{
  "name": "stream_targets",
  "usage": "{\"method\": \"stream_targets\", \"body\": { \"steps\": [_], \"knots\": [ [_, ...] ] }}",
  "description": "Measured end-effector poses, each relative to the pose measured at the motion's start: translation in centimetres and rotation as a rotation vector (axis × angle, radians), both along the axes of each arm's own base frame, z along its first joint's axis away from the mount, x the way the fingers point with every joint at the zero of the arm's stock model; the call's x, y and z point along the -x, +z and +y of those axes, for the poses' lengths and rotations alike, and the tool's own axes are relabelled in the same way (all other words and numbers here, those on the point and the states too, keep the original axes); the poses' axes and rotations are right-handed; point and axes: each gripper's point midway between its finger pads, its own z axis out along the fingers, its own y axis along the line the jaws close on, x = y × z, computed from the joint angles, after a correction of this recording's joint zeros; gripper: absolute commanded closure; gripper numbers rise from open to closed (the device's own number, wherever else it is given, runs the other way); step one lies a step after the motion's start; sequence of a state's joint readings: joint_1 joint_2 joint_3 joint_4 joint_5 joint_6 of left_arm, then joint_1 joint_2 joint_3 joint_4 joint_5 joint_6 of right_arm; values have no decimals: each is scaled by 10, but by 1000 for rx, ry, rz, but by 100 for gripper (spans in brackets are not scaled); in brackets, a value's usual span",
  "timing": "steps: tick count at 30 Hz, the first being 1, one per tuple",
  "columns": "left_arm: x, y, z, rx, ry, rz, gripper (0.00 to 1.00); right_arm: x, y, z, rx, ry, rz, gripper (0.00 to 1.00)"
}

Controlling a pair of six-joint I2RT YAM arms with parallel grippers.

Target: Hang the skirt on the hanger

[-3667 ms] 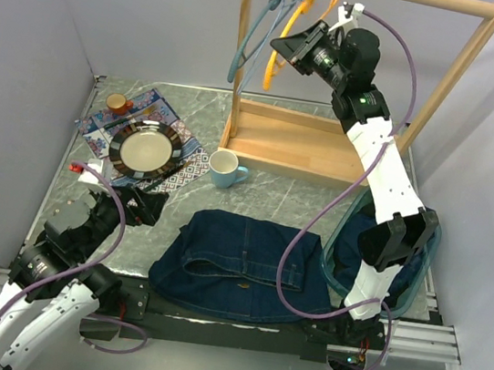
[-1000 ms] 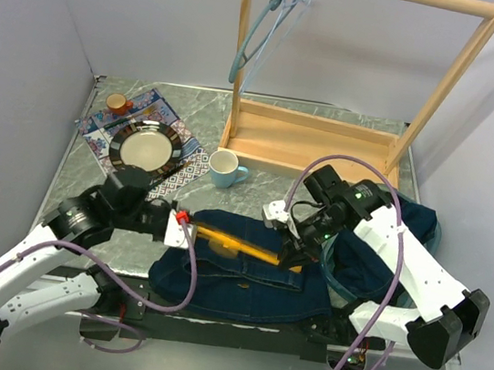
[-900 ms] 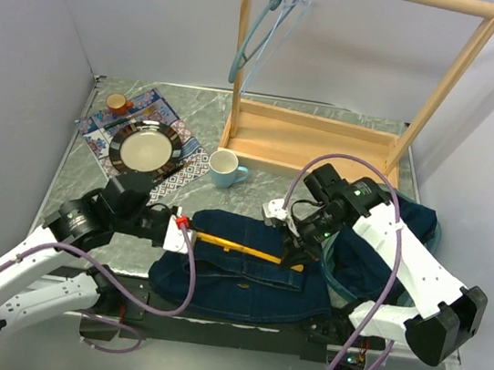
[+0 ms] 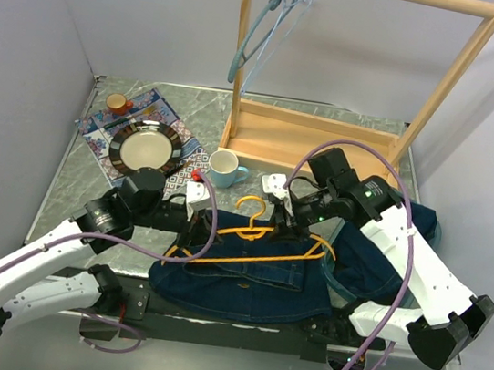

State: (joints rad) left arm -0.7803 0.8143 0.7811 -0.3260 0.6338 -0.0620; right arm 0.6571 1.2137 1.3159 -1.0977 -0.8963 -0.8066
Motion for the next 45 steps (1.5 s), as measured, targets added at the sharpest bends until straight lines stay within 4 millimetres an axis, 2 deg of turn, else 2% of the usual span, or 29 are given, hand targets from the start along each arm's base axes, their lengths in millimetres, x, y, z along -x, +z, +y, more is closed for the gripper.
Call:
{"method": "stream_targets", "body": {
  "steps": [3,5,7,10,12,15,19,21,25,27,30,33,40,45],
  "knots": [
    [3,1,-2,6,-13,10,99,-3,0,1,-3,-12,-3,100],
    [4,1,-2,6,-11,21,99,-2,-2,1,-1,-18,5,100],
    [4,0,-2,5,-2,32,69,-3,-4,1,-1,-26,10,100],
    [-2,-1,-1,0,49,55,47,1,-7,2,-2,-46,46,100],
    [-6,-4,2,-17,95,80,25,4,-12,1,-4,-67,73,100],
    [-14,-6,10,-36,203,132,17,16,-28,-5,8,-113,136,100],
    [-20,6,29,-13,352,170,17,26,-36,-12,-20,-176,244,100],
    [-18,23,40,28,417,180,17,26,-39,-10,-50,-204,310,100],
    [-8,60,55,135,465,194,19,28,-57,2,-70,-240,470,100],
    [-1,75,60,190,470,205,21,28,-73,9,-44,-275,550,100],
    [6,82,63,232,476,258,23,28,-90,22,-1,-322,627,100],
    [9,69,58,243,475,341,26,23,-98,36,18,-382,648,100],
    [12,-10,48,147,531,595,25,21,-124,52,48,-478,655,100],
    [8,-50,50,71,633,715,29,21,-137,53,53,-511,653,100]
  ]
}}
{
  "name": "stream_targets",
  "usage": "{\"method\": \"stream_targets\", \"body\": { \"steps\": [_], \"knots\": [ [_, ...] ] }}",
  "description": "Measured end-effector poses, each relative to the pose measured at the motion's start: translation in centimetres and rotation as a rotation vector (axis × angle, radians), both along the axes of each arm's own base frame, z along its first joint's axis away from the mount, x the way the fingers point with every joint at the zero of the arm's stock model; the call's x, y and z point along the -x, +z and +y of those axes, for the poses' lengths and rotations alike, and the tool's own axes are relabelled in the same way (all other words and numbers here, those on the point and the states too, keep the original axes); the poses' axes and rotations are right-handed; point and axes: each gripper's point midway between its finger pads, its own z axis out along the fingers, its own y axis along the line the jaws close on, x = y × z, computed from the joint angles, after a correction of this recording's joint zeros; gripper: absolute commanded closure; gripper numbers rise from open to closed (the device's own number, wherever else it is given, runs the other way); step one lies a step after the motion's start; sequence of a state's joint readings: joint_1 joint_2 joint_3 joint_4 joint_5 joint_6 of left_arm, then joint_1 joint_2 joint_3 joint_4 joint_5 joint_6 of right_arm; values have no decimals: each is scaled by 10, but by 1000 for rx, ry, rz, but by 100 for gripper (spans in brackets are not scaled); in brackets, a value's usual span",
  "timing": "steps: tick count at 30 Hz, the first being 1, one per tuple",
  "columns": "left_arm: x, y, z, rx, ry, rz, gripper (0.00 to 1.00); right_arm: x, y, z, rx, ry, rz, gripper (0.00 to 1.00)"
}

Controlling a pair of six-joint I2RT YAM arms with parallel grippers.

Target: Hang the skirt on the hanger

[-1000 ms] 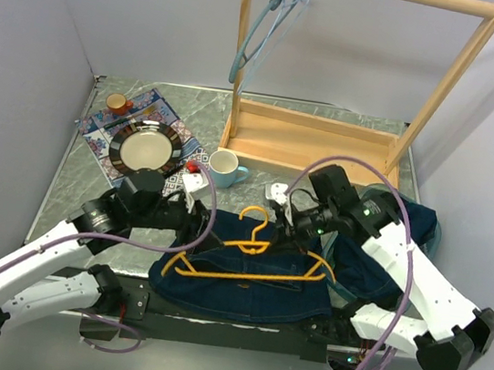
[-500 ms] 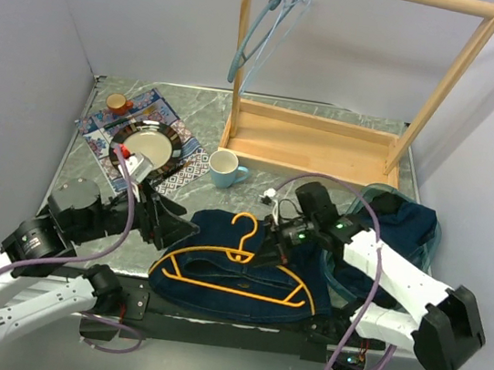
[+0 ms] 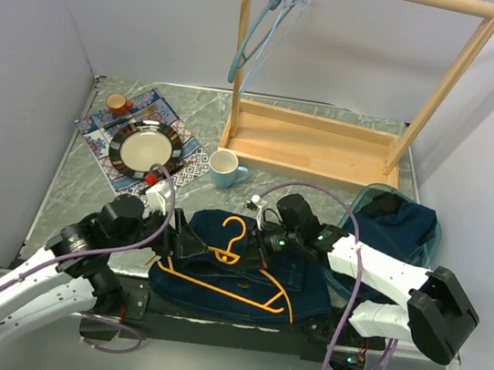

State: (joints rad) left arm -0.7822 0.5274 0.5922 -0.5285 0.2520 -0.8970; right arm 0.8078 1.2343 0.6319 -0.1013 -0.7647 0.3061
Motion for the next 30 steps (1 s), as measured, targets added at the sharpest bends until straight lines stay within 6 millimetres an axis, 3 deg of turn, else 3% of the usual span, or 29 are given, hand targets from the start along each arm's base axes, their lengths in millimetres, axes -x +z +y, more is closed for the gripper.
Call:
{"method": "stream_targets", "body": {
  "steps": [7,16,21,23,25,29,30],
  "knots": [
    [-9,-47,11,-189,106,149,31,-3,-15,0,16,-20,5,100],
    [5,-102,26,-462,119,269,32,-6,-17,3,13,-20,1,100],
    [10,-114,29,-574,113,274,32,-8,-18,3,11,-19,-8,100],
    [8,-114,28,-604,116,261,39,-9,-21,2,17,-18,-8,100],
    [5,-115,25,-627,120,248,60,-9,-23,2,21,-18,-7,100],
    [3,-117,23,-651,120,237,85,-11,-22,1,19,-20,-10,100],
    [3,-117,23,-656,118,236,87,-13,-22,0,19,-25,-11,100]
  ]
}}
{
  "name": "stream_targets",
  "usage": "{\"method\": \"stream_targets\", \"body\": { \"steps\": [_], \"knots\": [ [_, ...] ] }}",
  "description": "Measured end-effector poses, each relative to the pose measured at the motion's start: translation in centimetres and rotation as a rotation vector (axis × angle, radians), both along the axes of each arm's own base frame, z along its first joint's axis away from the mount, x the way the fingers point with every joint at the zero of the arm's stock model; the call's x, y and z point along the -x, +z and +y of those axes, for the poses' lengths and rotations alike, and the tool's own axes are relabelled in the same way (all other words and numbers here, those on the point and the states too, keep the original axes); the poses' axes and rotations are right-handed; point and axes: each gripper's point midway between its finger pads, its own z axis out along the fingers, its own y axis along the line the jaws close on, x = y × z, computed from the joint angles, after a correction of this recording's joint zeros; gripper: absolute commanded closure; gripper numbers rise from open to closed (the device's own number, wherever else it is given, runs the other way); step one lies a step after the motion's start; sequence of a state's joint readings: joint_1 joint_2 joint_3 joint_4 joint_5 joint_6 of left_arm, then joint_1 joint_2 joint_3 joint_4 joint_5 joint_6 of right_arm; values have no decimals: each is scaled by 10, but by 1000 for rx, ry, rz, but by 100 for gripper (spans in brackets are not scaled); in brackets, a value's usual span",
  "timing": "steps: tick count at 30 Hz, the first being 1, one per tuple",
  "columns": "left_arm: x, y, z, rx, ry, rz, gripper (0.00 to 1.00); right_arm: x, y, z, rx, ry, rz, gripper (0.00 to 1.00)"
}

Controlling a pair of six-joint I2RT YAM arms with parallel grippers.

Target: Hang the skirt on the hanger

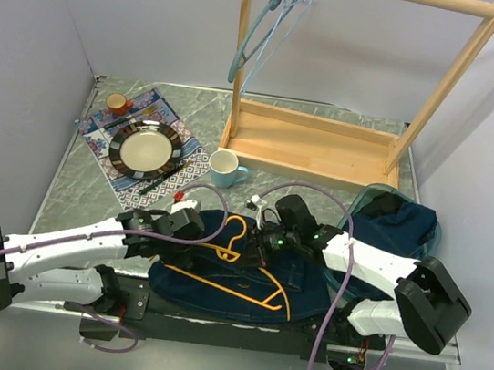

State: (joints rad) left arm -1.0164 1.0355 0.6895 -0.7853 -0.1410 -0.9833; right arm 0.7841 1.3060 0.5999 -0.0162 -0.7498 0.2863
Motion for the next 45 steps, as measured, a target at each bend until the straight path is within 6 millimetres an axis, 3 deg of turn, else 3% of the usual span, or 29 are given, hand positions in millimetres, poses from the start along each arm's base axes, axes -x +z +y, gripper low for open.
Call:
{"method": "stream_targets", "body": {
  "steps": [3,6,12,15,17,23,28,29,30,32,33,36,40,45],
  "knots": [
    [-3,5,-2,-1,-8,-13,93,-6,0,-3,-1,-14,-6,100],
    [-9,25,-6,13,-20,-53,95,-11,0,-7,2,-26,-16,100],
    [-34,114,-13,128,-7,-247,99,-27,10,-16,-24,-56,-80,100],
    [-42,148,-6,158,13,-325,99,-39,16,-23,-33,-89,-115,100],
    [-46,158,2,157,37,-362,99,-45,17,-28,-31,-109,-124,100],
    [-49,164,33,156,143,-421,99,-60,11,-43,10,-164,-139,100],
    [-47,119,59,127,291,-384,95,-63,2,-46,57,-163,-127,100],
    [-47,106,63,109,319,-365,90,-62,-1,-48,69,-164,-122,100],
    [-47,93,67,90,345,-343,77,-61,-3,-48,76,-162,-118,100],
    [-47,72,72,65,395,-311,73,-58,-6,-49,89,-151,-113,100],
    [-47,63,74,53,414,-295,61,-56,-7,-48,94,-145,-113,100],
    [-48,54,75,47,456,-274,43,-51,-11,-45,108,-119,-116,100],
    [-50,71,71,94,438,-300,30,-48,-18,-39,132,-90,-109,100],
    [-54,151,52,250,317,-398,26,-44,-20,-36,142,-74,-110,100]
  ]
}}
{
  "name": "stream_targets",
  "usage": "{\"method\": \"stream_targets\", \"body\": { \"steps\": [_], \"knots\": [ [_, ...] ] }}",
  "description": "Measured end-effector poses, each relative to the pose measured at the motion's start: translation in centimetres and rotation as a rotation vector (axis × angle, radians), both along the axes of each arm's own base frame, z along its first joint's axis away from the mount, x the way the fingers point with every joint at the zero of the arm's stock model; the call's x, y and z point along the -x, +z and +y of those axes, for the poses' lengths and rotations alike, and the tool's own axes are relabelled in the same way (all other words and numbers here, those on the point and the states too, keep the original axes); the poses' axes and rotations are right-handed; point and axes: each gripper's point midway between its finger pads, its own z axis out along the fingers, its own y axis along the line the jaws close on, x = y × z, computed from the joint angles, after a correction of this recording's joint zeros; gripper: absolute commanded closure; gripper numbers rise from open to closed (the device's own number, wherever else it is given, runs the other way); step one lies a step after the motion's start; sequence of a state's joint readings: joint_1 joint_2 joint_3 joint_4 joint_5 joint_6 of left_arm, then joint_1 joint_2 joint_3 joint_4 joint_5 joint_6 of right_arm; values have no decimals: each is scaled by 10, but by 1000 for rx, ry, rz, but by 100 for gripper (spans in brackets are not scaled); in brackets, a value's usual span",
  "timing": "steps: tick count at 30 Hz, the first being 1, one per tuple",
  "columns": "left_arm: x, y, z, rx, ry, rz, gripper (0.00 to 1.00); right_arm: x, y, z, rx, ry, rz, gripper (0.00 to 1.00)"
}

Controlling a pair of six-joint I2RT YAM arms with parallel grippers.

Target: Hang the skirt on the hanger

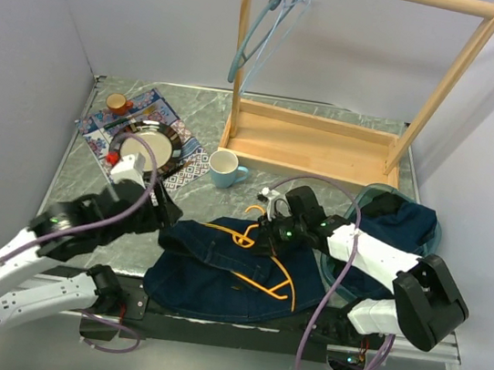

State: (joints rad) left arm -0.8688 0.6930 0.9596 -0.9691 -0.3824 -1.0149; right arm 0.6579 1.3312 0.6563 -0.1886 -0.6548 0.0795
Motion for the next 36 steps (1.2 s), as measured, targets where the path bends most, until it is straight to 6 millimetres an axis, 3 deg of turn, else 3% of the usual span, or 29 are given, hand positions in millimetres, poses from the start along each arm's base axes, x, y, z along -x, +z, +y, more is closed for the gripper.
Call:
{"method": "stream_targets", "body": {
  "steps": [3,7,10,13,17,20,27,36],
  "knots": [
    [2,41,-13,44,-106,-73,26,2,-1,2,7,7,4,100],
    [10,48,-47,82,-306,-96,25,1,-2,3,12,8,7,100],
    [18,21,-90,64,-480,-55,28,1,-2,3,13,9,7,100],
    [31,-21,-141,-6,-646,12,31,1,-2,3,14,9,7,100],
    [42,-71,-185,-122,-768,47,39,1,-2,3,16,9,10,100],
    [45,-88,-203,-153,-815,33,39,2,-2,3,15,9,11,100],
    [52,-104,-230,-155,-865,-23,38,2,-5,3,22,9,21,100],
    [59,-152,-228,-263,-862,2,44,3,-7,3,24,11,36,100]
  ]
}}
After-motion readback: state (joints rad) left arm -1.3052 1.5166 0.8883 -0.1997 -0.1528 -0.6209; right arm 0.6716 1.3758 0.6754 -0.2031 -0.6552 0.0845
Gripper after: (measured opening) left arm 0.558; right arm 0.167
